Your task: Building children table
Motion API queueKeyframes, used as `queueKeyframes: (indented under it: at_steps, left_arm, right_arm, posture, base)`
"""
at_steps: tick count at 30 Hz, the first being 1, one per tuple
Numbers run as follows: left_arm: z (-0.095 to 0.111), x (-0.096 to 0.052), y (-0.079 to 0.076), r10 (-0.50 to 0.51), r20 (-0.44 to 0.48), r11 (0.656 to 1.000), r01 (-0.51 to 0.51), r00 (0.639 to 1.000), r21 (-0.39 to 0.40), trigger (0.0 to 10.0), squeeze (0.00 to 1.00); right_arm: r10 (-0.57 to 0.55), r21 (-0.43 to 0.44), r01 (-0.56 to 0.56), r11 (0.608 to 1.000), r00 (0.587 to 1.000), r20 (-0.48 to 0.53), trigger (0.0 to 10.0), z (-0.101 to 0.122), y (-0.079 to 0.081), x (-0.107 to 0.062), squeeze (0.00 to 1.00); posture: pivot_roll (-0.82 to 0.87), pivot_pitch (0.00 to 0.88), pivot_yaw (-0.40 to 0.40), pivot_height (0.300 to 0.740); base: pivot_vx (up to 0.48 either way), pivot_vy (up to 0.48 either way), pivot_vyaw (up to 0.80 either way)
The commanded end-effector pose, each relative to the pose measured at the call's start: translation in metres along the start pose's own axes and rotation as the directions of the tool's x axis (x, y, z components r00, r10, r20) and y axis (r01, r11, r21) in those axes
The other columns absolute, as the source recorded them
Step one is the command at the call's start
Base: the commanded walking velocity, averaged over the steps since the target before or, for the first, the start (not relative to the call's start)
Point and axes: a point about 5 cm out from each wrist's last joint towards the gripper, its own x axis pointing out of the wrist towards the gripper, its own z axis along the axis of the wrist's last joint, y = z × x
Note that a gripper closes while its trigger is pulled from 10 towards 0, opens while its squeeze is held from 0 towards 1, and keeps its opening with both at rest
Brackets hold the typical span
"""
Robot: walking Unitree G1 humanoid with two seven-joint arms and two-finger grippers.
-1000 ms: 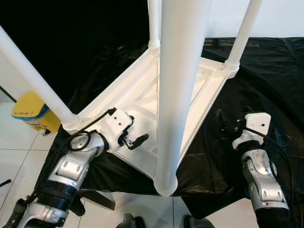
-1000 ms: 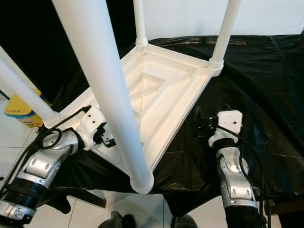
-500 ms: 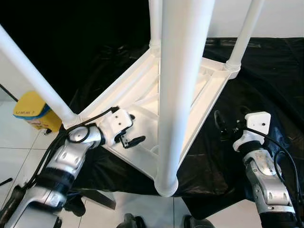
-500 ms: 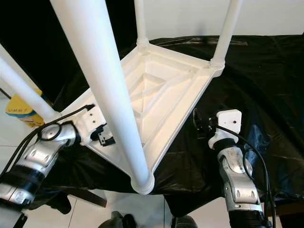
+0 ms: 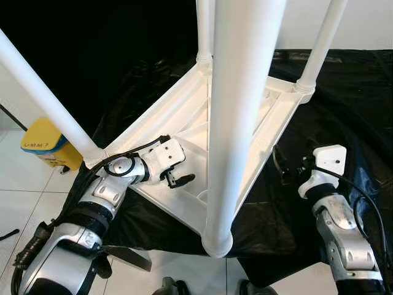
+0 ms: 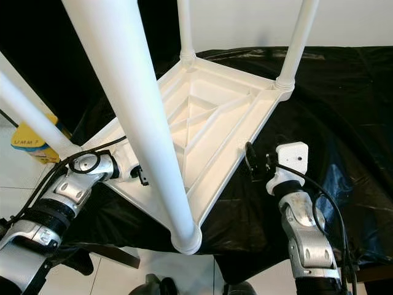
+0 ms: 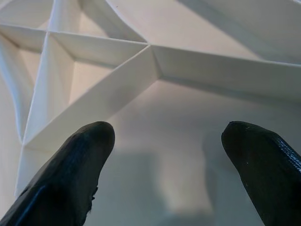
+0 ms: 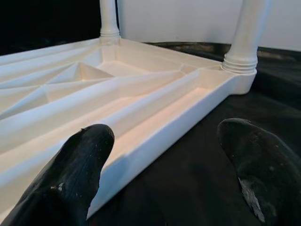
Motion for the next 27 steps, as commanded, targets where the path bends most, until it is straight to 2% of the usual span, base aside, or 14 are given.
queueKeyframes:
  at_steps: [1,2,3,4,5,6,27]
  left_arm:
    - [-0.029,0.005,-0.024,-0.126,-0.121,0.991,0.120,0.985,-0.051,10.0,0.00]
    - [-0.029,0.005,-0.021,-0.106,-0.114,0.994,0.101,0.988,-0.047,8.4,0.00]
    - [-0.024,0.006,-0.016,-0.067,-0.068,0.994,0.061,0.995,-0.094,9.3,0.00]
    - [-0.024,0.006,-0.016,-0.067,-0.068,0.994,0.061,0.995,-0.094,9.3,0.00]
    - [-0.019,0.006,-0.010,-0.024,-0.011,0.987,0.022,1.000,-0.157,9.3,0.00]
    - [-0.019,0.006,-0.009,-0.018,-0.001,0.985,0.017,1.000,-0.170,9.3,0.00]
    - [-0.020,0.007,-0.007,-0.029,0.009,0.984,0.030,1.000,-0.173,9.3,0.00]
  right_arm:
    - [-0.008,0.014,0.008,1.000,1.000,-0.010,10.0,-0.001,0.001,-0.002,0.00]
    - [-0.011,0.015,0.011,1.000,1.000,-0.011,10.0,-0.002,0.001,-0.003,0.00]
    - [-0.013,0.016,0.014,1.000,1.000,-0.013,10.0,-0.002,0.002,-0.004,0.00]
    - [-0.013,0.016,0.014,1.000,1.000,-0.013,10.0,-0.002,0.002,-0.004,0.00]
    - [-0.016,0.017,0.016,1.000,1.000,-0.016,10.0,-0.002,0.003,-0.005,0.00]
    - [-0.016,0.018,0.017,1.000,1.000,-0.017,10.0,-0.002,0.003,-0.005,0.00]
    - [-0.019,0.018,0.019,1.000,1.000,-0.024,10.0,-0.001,0.004,-0.006,0.00]
  posture:
    - [-0.16,0.184,0.095,0.740]
    - [-0.16,0.188,0.099,0.740]
    - [-0.16,0.188,0.104,0.740]
    - [-0.16,0.188,0.104,0.740]
    - [-0.16,0.188,0.104,0.740]
    - [-0.16,0.188,0.104,0.740]
    - [-0.16,0.188,0.104,0.740]
  base:
    - [0.000,0.000,0.00]
    - [0.000,0.000,0.00]
    - [0.000,0.000,0.00]
    - [0.000,0.000,0.00]
    - [0.000,0.000,0.00]
    - [0.000,0.000,0.00]
    - [0.000,0.000,0.00]
